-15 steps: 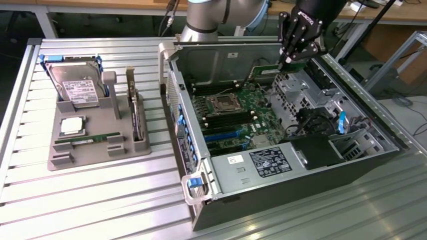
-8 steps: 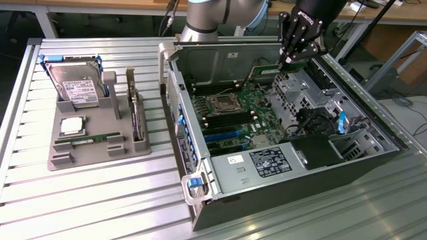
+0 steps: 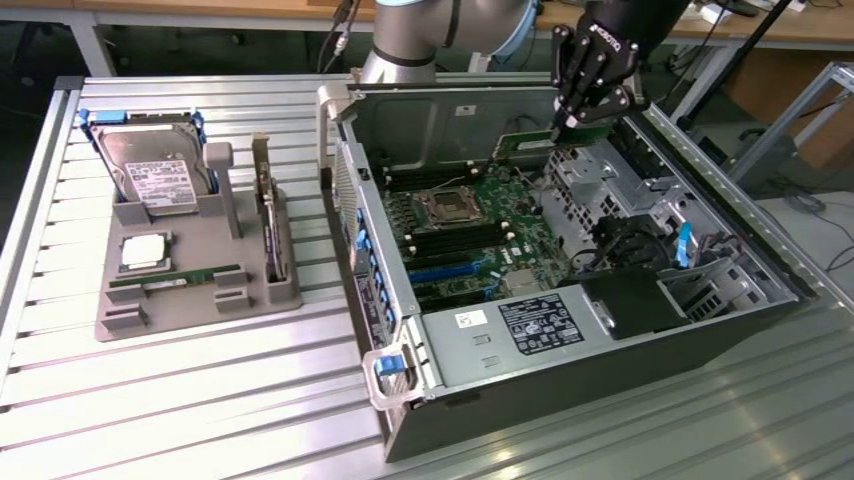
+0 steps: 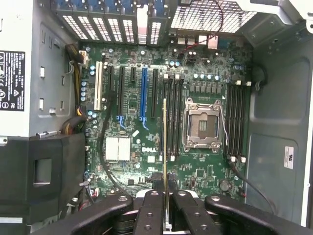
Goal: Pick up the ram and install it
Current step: 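Insert the ram into the slot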
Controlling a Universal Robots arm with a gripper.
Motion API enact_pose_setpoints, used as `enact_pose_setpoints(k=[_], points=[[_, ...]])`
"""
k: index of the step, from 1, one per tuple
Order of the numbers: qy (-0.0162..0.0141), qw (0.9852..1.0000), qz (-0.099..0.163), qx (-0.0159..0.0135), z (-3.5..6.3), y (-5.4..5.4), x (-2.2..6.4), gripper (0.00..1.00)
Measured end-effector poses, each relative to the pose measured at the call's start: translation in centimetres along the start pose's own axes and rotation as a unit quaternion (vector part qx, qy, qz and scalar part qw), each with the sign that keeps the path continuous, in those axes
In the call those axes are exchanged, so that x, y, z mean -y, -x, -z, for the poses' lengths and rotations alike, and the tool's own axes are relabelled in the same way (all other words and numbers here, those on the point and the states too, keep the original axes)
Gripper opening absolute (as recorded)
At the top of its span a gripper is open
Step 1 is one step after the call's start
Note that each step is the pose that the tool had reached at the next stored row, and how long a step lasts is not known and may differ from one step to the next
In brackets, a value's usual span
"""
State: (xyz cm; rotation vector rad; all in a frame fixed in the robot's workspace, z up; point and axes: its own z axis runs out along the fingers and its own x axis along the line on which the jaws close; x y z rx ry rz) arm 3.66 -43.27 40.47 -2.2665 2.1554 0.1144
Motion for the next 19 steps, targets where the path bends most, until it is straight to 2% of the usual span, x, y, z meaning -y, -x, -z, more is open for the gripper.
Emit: enact_pose_setpoints(k=[9,11,15,17,19], points=[[-0.0001,1.0,-0.001,0.0001,-1.07,-0.1,-0.01,0.13],[-0.0012,0.9998,-0.02,0.0009,-1.37,-0.1,-0.01,0.13],[-0.0014,0.9997,-0.023,0.001,-1.77,-0.1,-0.04,0.13],[-0.0014,0.9997,-0.023,0.001,-2.17,-0.1,-0.45,0.13],[-0.0014,0.9997,-0.023,0.001,-2.37,-0.1,-0.5,0.13]])
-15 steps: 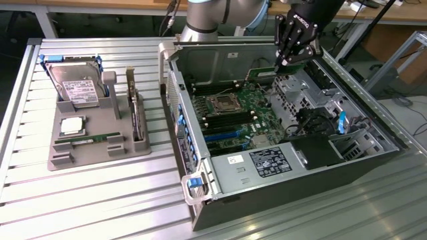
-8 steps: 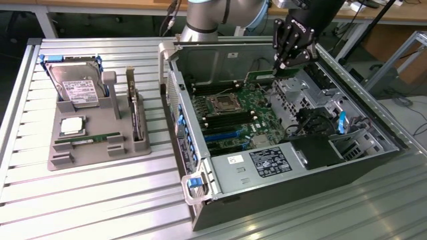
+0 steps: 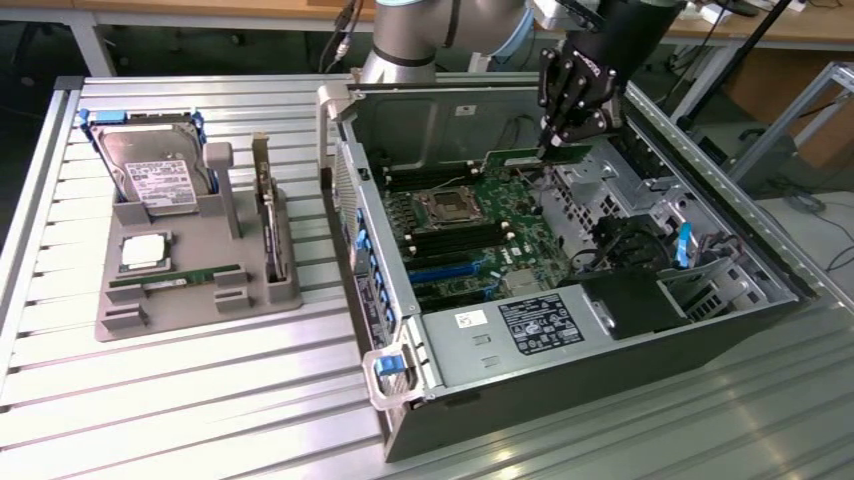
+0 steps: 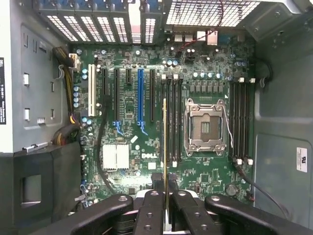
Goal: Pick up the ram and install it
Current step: 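Insert the ram into the slot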
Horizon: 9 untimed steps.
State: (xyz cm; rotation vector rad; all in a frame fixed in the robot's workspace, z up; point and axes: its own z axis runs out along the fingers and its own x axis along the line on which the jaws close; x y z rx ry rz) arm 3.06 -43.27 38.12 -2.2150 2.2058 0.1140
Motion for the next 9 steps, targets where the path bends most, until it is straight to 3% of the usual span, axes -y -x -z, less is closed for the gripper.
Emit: enact_pose_setpoints(k=[9], points=[[0.0,1.0,0.0,0.0,-0.84,-0.05,0.02,0.13]])
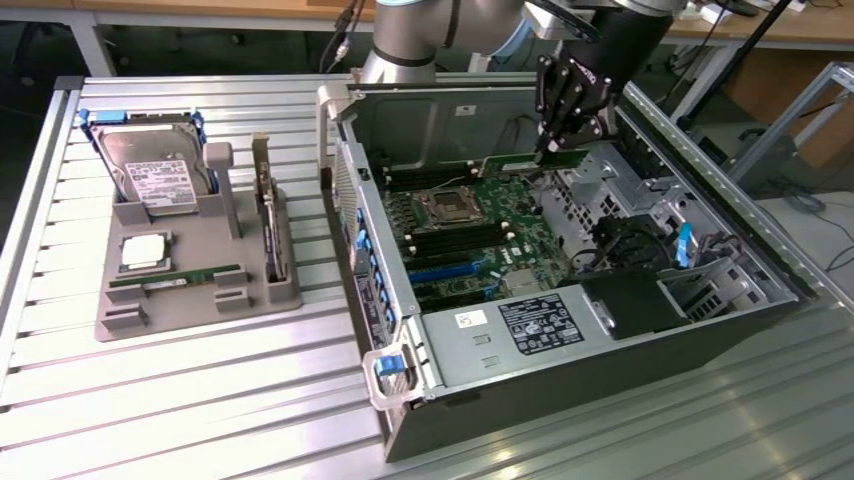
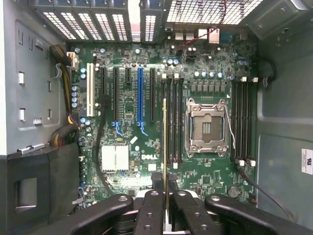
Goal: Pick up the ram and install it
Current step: 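Insert the ram into the slot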
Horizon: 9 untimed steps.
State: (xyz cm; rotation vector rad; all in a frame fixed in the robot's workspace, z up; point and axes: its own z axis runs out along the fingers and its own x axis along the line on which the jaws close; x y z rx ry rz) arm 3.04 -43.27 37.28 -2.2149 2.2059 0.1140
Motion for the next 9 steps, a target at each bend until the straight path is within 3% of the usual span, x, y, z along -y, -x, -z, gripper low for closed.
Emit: enact_pose_setpoints(k=[9], points=[[0.0,1.0,0.0,0.0,-0.95,-0.06,0.03,0.13]])
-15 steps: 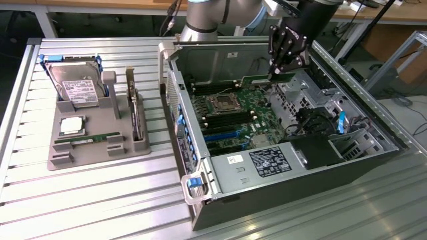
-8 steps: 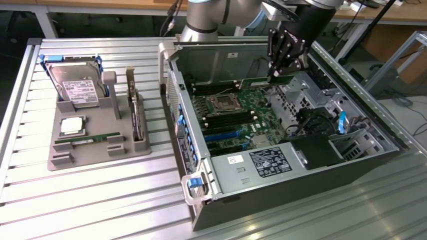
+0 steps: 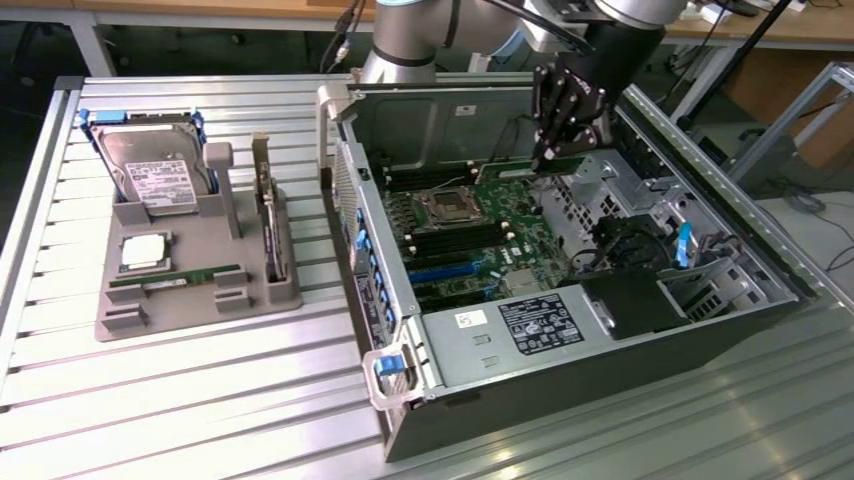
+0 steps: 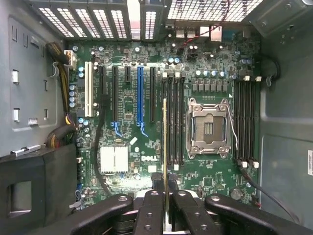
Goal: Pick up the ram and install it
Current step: 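Insert the ram into the slot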
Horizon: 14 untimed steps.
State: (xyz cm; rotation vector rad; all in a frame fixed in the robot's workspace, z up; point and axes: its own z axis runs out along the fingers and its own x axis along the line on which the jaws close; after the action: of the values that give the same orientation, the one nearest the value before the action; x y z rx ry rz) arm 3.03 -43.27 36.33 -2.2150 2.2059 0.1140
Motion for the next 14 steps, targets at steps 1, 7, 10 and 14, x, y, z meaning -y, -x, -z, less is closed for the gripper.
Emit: enact_pose_setpoints(k=[1,7,10,14], points=[[0.0,1.0,0.0,0.0001,-0.1,0.0,0.01,0.13],[0.0,1.0,0.0,0.0,-0.79,0.0,0.03,0.13],[0.0,1.0,0.0,0.0,-1.12,-0.1,0.05,0.13],[0.0,1.0,0.0,0.0,-1.49,-0.1,0.06,0.13]])
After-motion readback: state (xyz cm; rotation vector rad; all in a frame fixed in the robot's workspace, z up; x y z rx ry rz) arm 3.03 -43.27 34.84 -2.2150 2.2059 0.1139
